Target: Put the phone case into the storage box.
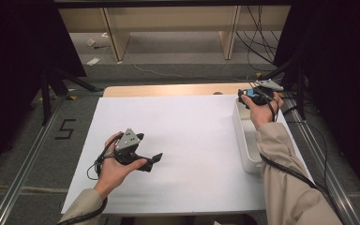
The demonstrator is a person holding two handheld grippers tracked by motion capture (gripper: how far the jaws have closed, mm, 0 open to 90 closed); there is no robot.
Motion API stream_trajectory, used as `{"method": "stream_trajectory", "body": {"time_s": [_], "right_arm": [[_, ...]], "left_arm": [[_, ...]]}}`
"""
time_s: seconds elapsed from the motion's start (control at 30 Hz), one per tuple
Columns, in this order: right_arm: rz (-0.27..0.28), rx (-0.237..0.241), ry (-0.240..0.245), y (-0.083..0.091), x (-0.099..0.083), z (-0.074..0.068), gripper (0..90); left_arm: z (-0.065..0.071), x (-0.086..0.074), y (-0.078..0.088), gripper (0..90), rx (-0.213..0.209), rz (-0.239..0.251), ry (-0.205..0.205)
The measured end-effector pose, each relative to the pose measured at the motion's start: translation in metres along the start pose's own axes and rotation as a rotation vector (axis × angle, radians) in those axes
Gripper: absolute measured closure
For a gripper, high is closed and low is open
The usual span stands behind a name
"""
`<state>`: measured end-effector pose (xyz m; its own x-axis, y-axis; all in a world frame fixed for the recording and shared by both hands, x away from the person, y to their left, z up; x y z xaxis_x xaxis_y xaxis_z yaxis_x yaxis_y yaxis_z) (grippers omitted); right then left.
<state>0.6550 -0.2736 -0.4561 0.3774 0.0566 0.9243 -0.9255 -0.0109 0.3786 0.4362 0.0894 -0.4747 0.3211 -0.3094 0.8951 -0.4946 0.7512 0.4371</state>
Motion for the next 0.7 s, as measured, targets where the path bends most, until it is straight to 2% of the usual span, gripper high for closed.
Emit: {"method": "stream_trajectory", "body": {"time_s": [0.47,0.7], "right_arm": [[0.013,-0.007,0.011,-0.01,0.002,0.0,17.6],[0.009,-0.019,0.015,-0.012,0.002,0.003,13.6]], "left_arm": [[0.0,0.0,0.0,0.0,0.0,0.0,-0.001],[0.0,0.001,0.0,0.0,-0.002,0.001,-0.002]]}}
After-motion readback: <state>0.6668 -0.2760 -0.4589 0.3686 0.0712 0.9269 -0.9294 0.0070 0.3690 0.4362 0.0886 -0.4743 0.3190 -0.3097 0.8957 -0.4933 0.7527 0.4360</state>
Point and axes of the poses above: each handheld gripper's, and its own axes: y roughly backward along the jaws, x roughly out of its top, z roughly to its right, the point moved 10 cm from there along -y, roughly forward along the jaws, and after that the axes turned 8 degrees about -x, right-handed, at the moved point
